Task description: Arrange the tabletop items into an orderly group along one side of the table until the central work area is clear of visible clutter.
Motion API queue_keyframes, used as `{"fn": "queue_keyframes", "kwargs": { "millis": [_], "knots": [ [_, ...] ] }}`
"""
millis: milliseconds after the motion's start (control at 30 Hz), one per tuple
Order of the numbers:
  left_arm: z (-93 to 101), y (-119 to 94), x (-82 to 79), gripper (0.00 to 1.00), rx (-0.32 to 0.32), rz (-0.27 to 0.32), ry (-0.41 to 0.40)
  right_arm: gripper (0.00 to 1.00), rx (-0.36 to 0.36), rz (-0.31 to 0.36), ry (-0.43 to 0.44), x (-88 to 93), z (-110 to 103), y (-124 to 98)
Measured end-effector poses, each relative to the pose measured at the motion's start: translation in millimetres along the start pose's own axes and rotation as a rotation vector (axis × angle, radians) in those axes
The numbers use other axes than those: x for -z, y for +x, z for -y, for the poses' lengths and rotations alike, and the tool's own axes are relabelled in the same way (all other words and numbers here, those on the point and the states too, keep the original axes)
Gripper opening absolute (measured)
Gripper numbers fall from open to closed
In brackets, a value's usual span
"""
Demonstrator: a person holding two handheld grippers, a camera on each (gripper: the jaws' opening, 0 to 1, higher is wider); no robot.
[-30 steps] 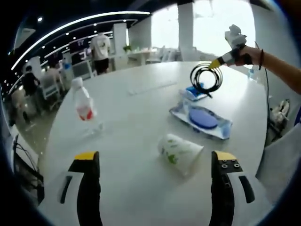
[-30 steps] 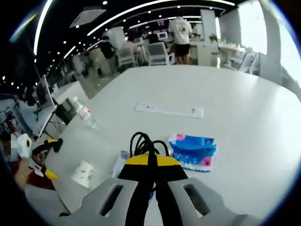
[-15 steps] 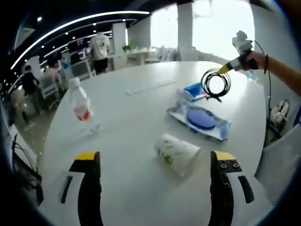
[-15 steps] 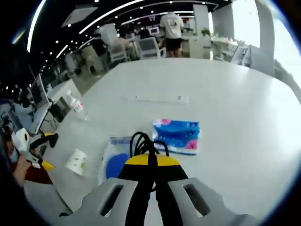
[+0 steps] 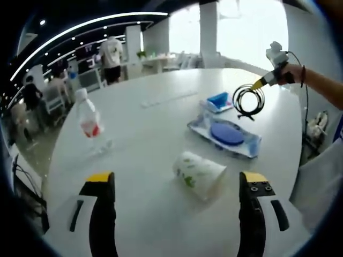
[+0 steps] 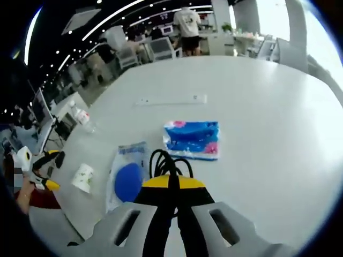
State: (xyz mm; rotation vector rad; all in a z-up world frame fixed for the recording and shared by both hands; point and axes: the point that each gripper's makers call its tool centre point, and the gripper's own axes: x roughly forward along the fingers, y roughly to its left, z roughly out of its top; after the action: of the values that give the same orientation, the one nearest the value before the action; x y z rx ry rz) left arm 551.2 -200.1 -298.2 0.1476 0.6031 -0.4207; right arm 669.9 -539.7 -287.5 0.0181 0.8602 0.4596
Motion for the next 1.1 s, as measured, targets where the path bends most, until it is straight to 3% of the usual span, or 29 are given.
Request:
{"fn": "queue_keyframes", "kwargs": {
  "millis": [200, 367, 1100],
  "knots": [
    [1.6, -0.1, -4.7, 0.93, 0.019, 0.028, 0.0, 0.02, -0.009, -0.023, 0.065, 13.8, 10.8, 8.2],
    [-0.2, 0.2, -2.1, 0.93, 0.013, 0.018, 0.01, 0.02, 0.001, -0.046, 0.092, 23.4, 20.9, 13.1],
    [-1.3, 0.7, 0.4, 0.94, 0.006, 0.015, 0.016, 0.02, 0.107, -0.121, 0.082, 56.1, 56.3, 42.3]
  ]
}}
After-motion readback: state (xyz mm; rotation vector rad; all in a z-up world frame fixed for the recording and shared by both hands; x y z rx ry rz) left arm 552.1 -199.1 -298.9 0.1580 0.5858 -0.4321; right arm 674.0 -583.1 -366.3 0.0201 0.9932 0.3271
